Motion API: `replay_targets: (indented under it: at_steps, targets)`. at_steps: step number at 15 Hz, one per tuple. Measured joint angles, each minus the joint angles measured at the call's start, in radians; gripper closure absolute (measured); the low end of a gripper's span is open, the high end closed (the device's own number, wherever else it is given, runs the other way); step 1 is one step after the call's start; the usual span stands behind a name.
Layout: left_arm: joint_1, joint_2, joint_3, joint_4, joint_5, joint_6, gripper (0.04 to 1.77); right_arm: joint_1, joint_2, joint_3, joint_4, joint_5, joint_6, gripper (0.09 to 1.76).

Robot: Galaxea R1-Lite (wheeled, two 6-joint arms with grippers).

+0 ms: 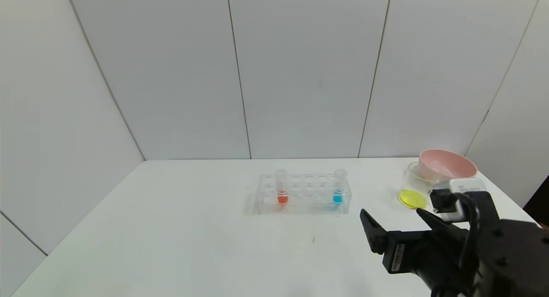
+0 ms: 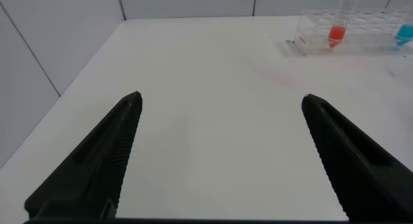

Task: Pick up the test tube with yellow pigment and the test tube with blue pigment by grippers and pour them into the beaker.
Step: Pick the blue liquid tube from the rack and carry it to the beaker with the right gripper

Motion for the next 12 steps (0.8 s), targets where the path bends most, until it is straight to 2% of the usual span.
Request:
replay_targets:
  at_steps: [2, 5, 8, 12]
  targets:
    - [0.000, 0.000, 0.000, 0.000, 0.000, 0.000, 0.05, 0.063, 0.027, 0.010, -0.003, -0.036, 0.060, 0.15]
    - [0.000, 0.000, 0.000, 0.000, 0.000, 0.000, 0.05, 0.094, 0.073, 0.013, -0.019, -0.035, 0.083, 0.15]
    - [0.000, 0.000, 0.000, 0.000, 0.000, 0.000, 0.05, 0.096, 0.116, 0.003, -0.023, -0.028, 0.084, 0.15]
    - [0.000, 0.000, 0.000, 0.000, 0.000, 0.000, 0.05, 0.042, 0.184, -0.036, -0.060, 0.075, 0.073, 0.15]
